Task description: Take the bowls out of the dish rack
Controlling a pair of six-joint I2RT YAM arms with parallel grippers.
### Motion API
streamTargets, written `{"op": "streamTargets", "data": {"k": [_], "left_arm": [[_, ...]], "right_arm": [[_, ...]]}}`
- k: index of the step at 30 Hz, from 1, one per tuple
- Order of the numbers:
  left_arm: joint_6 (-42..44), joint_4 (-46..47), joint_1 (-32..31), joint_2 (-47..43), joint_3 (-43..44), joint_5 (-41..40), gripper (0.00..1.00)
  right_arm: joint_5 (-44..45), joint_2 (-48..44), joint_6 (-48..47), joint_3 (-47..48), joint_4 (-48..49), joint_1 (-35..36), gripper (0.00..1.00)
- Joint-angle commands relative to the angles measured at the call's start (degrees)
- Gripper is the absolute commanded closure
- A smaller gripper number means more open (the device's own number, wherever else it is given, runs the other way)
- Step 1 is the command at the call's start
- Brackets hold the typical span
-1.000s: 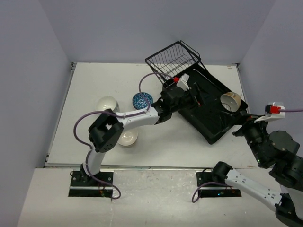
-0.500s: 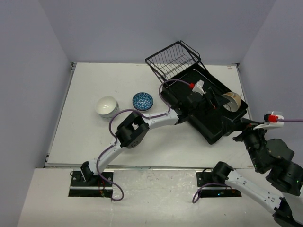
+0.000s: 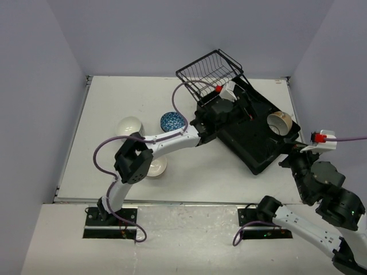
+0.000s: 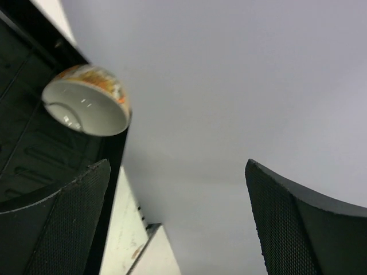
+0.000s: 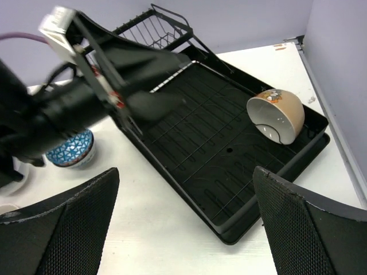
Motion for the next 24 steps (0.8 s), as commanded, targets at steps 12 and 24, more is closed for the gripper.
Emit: {"op": "streamTargets", "data": {"k": [12, 24], "left_arm": [[18.9, -15.5, 7.3, -39.7, -25.0, -16.9, 0.00], [28.5, -56.9, 10.9, -69.5, -30.5, -37.0, 0.00]], "right_arm": [[9.9, 23.6, -15.1, -1.2, 1.9, -6.1, 0.01], [6.8, 46.0, -42.3, -7.5, 30.3, -25.8, 0.01]]}}
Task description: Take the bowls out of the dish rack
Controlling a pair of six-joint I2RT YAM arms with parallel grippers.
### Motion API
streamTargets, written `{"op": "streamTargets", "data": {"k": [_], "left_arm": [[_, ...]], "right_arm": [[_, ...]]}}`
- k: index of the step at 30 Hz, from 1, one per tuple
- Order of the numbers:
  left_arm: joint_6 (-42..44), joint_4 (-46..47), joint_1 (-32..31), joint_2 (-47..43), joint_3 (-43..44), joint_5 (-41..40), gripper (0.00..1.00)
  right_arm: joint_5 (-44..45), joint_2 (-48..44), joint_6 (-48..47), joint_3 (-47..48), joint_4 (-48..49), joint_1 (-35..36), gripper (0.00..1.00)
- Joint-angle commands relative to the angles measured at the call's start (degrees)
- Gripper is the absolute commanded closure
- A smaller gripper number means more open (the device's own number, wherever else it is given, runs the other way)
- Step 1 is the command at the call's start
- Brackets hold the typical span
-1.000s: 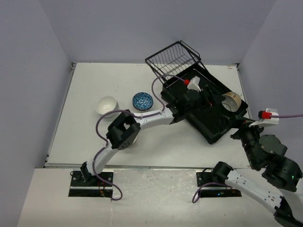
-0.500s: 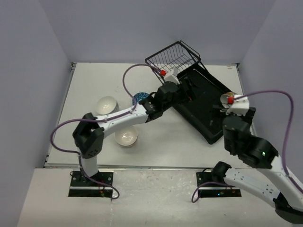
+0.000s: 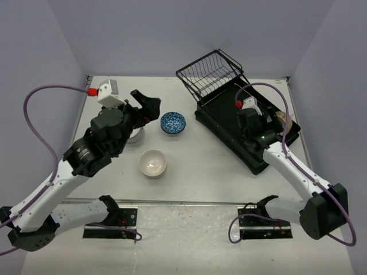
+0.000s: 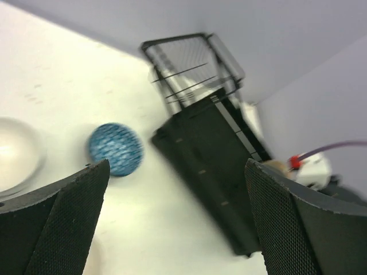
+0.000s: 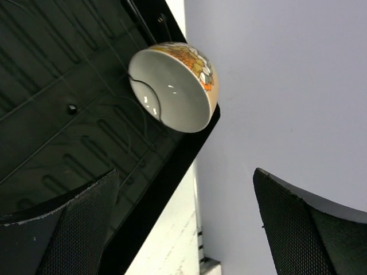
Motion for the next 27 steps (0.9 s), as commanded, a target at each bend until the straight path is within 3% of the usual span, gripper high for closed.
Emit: {"op": "streamTargets", "data": {"k": [1, 7, 10, 11, 13, 18, 23, 27], "left_arm": [[5.8, -17.8, 0.2, -6.0, -4.0, -6.8, 0.00], [9.8, -25.5, 0.2, -17.9, -6.8, -10.4, 0.00], [10.8, -29.4, 0.2, -21.2, -7.3, -15.3, 0.00], [11.5, -29.7, 0.2, -22.9, -7.7, -17.3, 0.00], [11.9, -29.7, 0.2, -24.7, -10.1, -19.1, 0.00], [13.8, -25.6, -0.2, -30.3, -16.8, -18.9, 0.00], [14.8, -22.1, -1.1, -33.5, -19.8, -16.3, 0.00], [14.8, -21.1, -2.1, -33.7, -20.4, -16.4, 0.00]], "right_arm": [[2.2, 2.6, -9.1, 0.2, 12.0, -4.0, 0.01], [6.7, 7.9, -19.1, -2.8, 27.7, -8.7, 0.04], [9.0, 9.6, -31.6, -8.5, 44.6, -10.4, 0.18], [9.1, 10.8, -39.6, -11.4, 55.8, -10.7, 0.31], [8.9, 12.3, -45.5, -13.0, 64.8, -11.8, 0.32], [8.6, 16.0, -47.2, -12.3, 64.0, -14.1, 0.30], [7.2, 18.2, -40.6, -9.9, 53.6, -15.6, 0.32], [7.5, 21.8, -42.4, -9.8, 56.1, -16.5, 0.37]]}}
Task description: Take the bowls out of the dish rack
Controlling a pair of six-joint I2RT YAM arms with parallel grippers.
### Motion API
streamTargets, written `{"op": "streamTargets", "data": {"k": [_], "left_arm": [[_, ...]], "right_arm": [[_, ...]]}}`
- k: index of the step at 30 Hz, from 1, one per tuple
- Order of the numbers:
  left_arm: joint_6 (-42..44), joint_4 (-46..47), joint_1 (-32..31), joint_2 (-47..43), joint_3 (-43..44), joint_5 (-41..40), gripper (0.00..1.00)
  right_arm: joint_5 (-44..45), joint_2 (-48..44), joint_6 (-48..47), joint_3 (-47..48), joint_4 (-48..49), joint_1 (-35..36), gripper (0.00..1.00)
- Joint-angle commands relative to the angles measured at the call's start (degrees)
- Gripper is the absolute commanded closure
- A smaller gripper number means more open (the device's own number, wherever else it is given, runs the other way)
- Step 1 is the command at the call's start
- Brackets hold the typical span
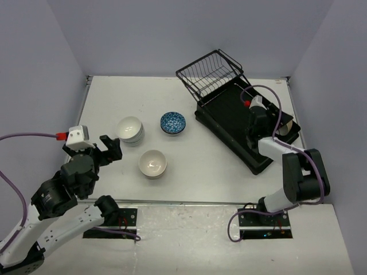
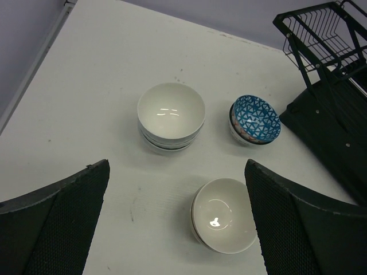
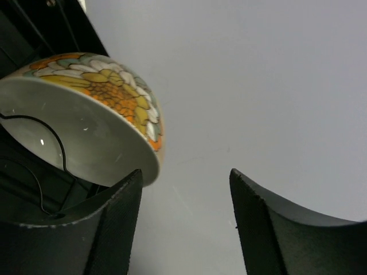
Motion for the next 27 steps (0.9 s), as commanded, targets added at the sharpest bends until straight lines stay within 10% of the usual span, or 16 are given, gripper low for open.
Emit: {"op": "streamTargets", "data": {"k": [1, 16, 27], "left_arm": [[1.7, 3.9, -0.9, -0.7, -0.6, -1.0, 0.00], [1.8, 5.8, -0.9, -1.9, -2.4, -0.3, 0.00], [2.2, 6.3, -0.9, -4.2, -3.2, 0.0, 0.00]], "right_arm": [[0.0, 3.1, -0.8, 2.0, 3.2, -0.5, 0.41], [0.5, 11.8, -9.3, 2.0, 22.8, -3.5, 0.99], [1.9, 12.4, -21.0, -0.1, 41.3, -3.5, 1.00]]}}
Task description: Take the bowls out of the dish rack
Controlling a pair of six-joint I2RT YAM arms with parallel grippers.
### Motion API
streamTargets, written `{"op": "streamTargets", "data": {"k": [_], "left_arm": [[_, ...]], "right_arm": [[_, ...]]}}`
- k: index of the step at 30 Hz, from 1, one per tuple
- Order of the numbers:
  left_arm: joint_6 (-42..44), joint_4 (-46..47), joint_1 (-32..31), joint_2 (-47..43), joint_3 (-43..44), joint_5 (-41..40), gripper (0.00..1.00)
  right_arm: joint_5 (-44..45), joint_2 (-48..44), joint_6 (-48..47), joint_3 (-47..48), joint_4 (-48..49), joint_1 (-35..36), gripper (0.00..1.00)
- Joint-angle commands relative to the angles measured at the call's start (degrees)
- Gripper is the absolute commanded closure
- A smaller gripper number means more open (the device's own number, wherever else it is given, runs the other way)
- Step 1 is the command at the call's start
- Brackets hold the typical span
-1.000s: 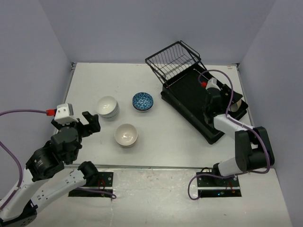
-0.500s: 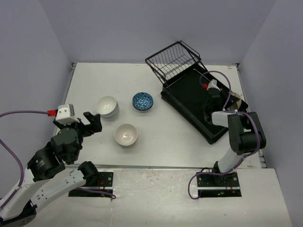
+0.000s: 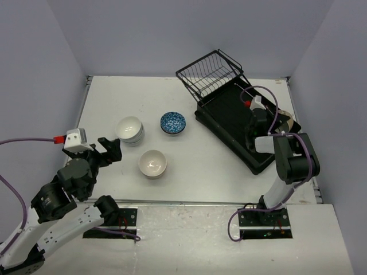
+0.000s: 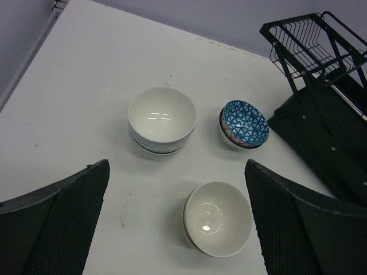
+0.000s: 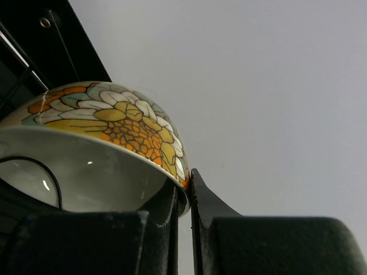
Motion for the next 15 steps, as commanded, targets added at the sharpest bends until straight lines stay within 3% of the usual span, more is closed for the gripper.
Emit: {"op": "streamTargets", "data": {"k": [1, 5, 15], "left_arm": [[1.3, 2.3, -0.2, -1.2, -0.5, -0.5, 0.00], [1.4, 2.5, -0.2, -1.5, -0.5, -0.4, 0.00], [1.9, 3.0, -0.3, -0.8, -0.6, 0.3, 0.00]], "right_arm": [[1.8, 0.4, -9.8, 0.0, 21.2, -0.2, 1.00], [0.0, 6.3, -27.5, -0.4, 44.4, 0.0, 1.00], [0.1, 8.4, -27.6, 1.1, 44.6, 1.5, 1.00]]}}
